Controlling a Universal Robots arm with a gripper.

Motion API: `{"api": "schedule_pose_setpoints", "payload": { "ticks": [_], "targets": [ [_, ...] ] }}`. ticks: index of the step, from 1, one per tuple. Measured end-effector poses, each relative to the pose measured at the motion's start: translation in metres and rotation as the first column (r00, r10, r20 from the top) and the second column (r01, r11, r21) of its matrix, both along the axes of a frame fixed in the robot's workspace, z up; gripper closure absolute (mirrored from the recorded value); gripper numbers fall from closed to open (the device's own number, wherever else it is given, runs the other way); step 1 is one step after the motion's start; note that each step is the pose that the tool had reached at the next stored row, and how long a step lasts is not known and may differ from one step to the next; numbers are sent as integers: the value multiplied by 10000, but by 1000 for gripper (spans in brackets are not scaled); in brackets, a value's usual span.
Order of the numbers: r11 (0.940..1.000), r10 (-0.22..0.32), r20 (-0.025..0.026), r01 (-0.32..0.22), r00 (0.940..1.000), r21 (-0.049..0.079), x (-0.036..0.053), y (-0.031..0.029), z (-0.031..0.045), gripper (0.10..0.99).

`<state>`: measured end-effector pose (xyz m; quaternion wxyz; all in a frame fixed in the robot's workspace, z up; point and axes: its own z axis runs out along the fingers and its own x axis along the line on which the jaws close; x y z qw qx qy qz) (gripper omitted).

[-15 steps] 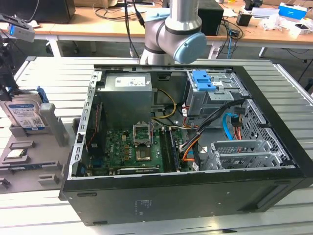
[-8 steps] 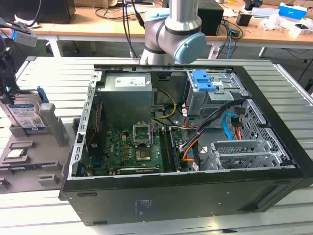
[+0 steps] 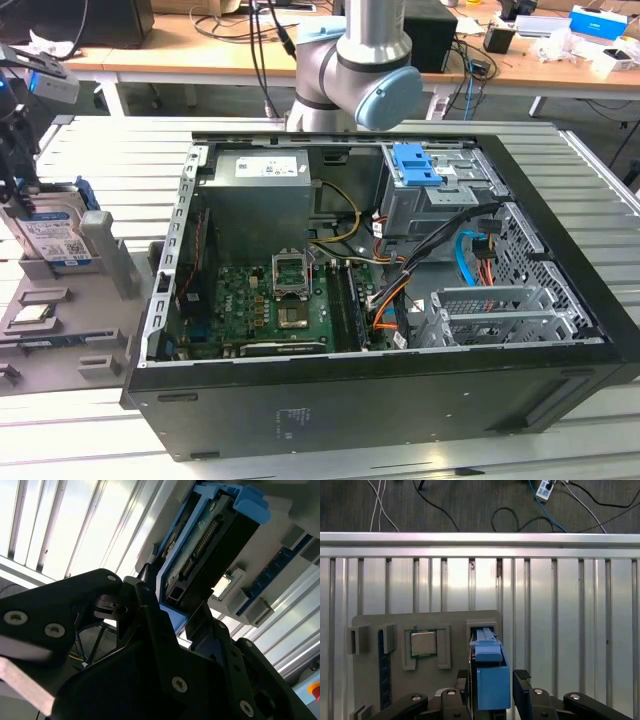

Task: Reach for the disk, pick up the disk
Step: 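Pick up the disk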

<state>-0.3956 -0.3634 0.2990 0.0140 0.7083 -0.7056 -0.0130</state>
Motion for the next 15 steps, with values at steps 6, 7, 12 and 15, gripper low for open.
{"api": "schedule_pose_setpoints", "payload": {
  "ticks": [6,7,12,15],
  "targets": [
    [10000,0,0,0,10000,0,0,0,-81,604],
    [10000,0,0,0,10000,0,0,0,-94,604],
    [10000,0,-1,0,10000,-1,0,0,-100,604],
    [10000,0,-1,0,10000,-1,0,0,-101,722]
  ]
}}
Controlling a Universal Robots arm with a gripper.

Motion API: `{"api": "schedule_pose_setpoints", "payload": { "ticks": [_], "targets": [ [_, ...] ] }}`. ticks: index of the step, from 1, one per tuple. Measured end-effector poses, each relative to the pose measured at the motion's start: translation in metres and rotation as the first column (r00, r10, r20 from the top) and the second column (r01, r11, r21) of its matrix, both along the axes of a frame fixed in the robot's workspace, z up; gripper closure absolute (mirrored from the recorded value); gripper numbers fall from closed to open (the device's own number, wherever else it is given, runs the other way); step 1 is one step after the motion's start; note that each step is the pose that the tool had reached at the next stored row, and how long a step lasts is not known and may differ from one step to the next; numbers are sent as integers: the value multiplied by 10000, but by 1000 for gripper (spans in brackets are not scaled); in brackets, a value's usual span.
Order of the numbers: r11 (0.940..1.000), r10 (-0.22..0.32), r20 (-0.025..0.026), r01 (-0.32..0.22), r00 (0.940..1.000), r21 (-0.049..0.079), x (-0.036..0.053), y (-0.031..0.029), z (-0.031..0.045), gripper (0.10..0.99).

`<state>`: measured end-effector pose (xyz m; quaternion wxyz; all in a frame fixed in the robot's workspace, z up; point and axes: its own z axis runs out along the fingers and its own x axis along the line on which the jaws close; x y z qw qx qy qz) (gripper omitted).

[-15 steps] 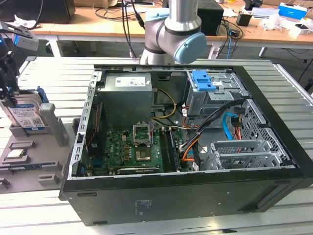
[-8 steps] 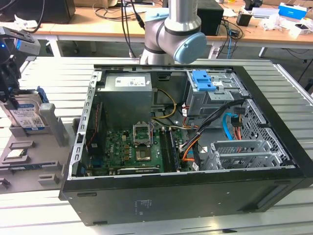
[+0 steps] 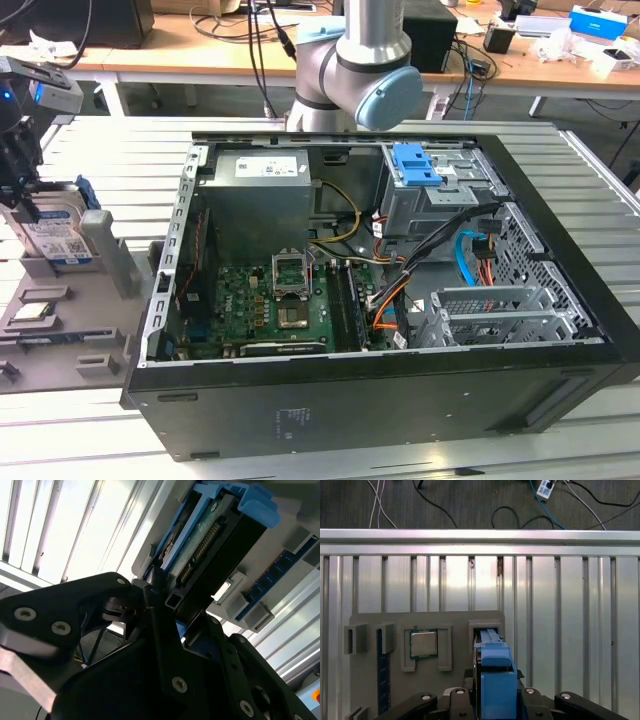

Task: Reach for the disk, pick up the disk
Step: 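Pick up the disk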

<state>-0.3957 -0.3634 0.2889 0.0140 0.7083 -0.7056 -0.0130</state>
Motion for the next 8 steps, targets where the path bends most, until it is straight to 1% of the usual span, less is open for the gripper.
{"api": "schedule_pose_setpoints", "payload": {
  "ticks": [8],
  "targets": [
    [10000,0,0,0,10000,0,0,0,-2,722]
  ]
}}
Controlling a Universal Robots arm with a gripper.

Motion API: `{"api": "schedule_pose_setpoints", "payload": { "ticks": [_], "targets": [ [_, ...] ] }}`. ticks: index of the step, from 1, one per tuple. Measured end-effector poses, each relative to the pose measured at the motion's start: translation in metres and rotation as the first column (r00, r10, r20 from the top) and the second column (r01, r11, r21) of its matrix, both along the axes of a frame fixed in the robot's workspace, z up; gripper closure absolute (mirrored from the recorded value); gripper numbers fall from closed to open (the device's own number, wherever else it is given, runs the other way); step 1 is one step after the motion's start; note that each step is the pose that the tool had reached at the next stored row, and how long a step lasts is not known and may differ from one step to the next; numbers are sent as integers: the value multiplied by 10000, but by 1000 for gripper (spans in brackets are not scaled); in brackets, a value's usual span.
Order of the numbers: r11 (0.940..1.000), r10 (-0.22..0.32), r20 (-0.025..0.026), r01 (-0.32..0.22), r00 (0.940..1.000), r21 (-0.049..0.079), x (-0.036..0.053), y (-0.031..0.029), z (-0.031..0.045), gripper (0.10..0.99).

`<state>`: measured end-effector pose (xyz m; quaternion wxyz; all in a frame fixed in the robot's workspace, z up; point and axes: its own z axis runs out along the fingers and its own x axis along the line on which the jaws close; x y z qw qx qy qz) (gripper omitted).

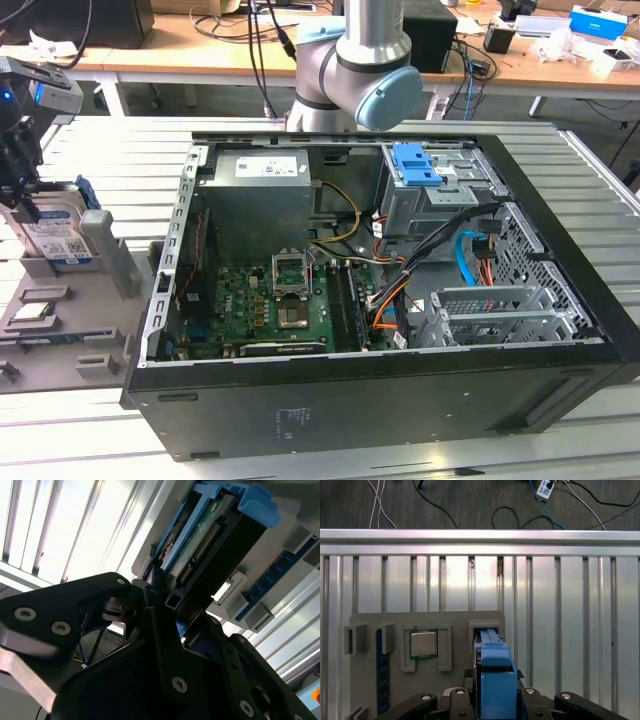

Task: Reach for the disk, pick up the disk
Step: 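Pick up the disk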

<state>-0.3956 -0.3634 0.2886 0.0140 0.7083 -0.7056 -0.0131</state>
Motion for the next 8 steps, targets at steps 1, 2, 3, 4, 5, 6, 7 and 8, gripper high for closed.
{"api": "schedule_pose_setpoints", "payload": {
  "ticks": [1,2,3,4,5,6,7,8],
  "targets": [
    [10000,0,0,0,10000,0,0,0,0,722],
    [10000,0,0,0,10000,0,0,0,-1,722],
    [10000,0,0,0,10000,0,0,0,-1,722],
    [10000,0,0,0,10000,0,0,0,-1,722],
    [10000,0,0,0,10000,0,0,0,-1,722],
    [10000,0,0,0,10000,0,0,0,-1,722],
    [10000,0,0,0,10000,0,0,0,-2,722],
    [10000,0,0,0,10000,0,0,0,-2,722]
  ]
}}
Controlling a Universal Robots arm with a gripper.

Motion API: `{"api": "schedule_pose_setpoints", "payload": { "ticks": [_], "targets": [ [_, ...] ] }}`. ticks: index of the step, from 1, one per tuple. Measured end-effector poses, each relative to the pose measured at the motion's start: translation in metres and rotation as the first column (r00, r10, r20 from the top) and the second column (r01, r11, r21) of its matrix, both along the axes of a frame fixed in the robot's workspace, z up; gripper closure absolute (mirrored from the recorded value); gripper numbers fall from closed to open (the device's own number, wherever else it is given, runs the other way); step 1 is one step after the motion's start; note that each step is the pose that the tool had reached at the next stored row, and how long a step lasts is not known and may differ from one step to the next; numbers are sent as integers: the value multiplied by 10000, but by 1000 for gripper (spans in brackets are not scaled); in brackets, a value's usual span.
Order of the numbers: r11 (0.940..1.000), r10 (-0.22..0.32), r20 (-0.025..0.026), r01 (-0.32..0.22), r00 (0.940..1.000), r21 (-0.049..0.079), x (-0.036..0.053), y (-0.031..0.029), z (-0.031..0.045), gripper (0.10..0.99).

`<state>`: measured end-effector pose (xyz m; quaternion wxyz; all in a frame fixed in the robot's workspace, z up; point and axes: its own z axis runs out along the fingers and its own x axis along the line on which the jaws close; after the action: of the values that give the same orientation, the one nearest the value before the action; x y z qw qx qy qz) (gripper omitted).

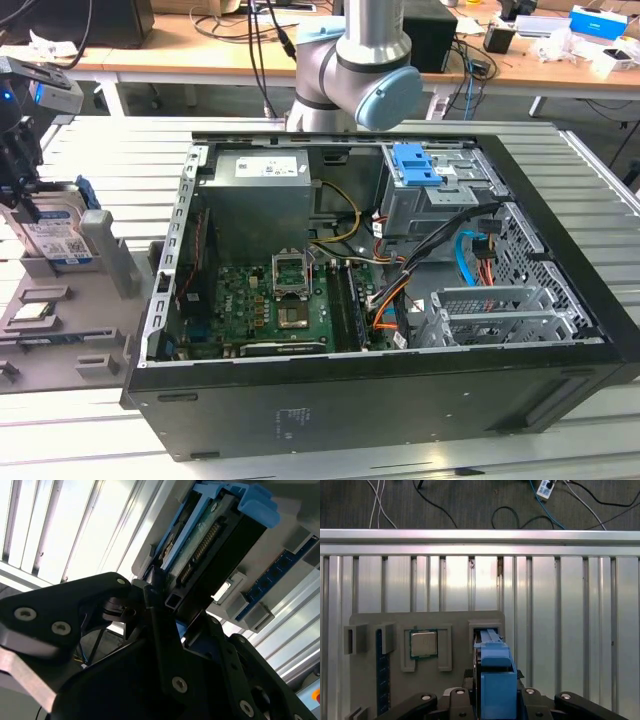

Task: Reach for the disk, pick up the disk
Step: 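Pick up the disk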

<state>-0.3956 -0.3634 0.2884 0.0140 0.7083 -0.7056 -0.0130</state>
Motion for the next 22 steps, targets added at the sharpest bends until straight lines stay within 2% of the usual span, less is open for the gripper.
{"api": "schedule_pose_setpoints", "payload": {
  "ticks": [5,22],
  "targets": [
    [10000,0,1,0,10000,-1,1,0,21,722],
    [10000,-1,1,1,10000,-2,6,7,283,722]
  ]
}}
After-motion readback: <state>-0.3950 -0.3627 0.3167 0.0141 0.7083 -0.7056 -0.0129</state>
